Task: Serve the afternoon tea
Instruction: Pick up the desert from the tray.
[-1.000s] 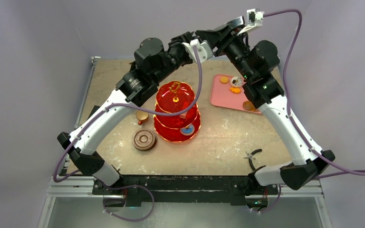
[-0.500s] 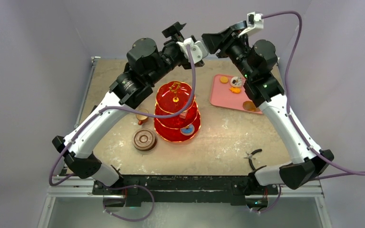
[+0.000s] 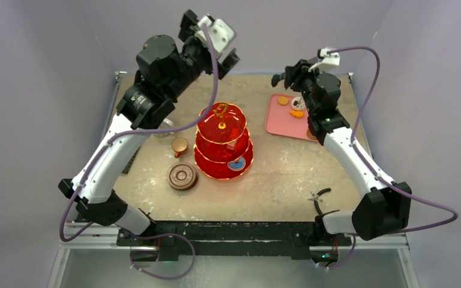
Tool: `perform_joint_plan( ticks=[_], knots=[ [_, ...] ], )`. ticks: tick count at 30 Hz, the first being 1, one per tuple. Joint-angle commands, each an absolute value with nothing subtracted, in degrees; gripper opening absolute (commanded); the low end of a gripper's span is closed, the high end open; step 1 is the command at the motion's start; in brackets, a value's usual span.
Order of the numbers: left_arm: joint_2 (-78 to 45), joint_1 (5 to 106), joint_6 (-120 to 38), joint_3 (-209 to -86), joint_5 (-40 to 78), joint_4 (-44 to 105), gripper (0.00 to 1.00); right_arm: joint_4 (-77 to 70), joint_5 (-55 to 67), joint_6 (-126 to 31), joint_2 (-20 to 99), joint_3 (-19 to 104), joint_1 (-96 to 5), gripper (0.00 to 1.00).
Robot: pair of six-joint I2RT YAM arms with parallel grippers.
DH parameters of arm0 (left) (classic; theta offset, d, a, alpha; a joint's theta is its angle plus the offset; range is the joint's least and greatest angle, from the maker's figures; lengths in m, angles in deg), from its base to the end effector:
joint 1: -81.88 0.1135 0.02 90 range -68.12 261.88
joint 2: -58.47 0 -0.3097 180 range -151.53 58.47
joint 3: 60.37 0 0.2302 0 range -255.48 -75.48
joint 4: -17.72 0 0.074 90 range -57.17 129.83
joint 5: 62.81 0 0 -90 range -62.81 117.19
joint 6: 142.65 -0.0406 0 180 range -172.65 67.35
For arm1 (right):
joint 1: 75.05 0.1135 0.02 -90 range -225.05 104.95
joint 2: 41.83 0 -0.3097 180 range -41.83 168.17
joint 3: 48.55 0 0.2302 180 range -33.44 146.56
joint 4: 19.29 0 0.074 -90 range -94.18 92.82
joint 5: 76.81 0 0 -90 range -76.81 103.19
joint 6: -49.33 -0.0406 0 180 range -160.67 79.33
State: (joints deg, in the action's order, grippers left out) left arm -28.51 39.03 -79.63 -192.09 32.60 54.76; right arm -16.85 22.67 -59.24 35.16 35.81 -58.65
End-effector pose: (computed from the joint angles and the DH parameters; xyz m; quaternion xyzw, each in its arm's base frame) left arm 0.2083 -0.1880 0.6001 0.3471 0.5593 -0.0731 0.7492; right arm 0.2822 0.0761 0.4546 0.0736 0.6725 0.1674 0.7172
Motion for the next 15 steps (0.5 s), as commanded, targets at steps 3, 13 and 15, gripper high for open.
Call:
perform_joint_plan(
  ticks=[3,13,15],
  knots=[
    [-29.5,48.9,-68.1,-193.5,35.7,61.2,0.90,-31.2,30.4,-53.1,37.1,28.9,-60.8,0.55],
    [-32.0,65.2,-58.8,-186.6,30.6,62.6,0.90,-38.2,34.8,-49.9,47.5,30.0,-63.5,0.56],
    [-32.9,68.2,-57.2,-185.0,28.7,63.2,0.90,-39.2,35.3,-49.4,49.4,30.5,-64.1,0.56]
  ],
)
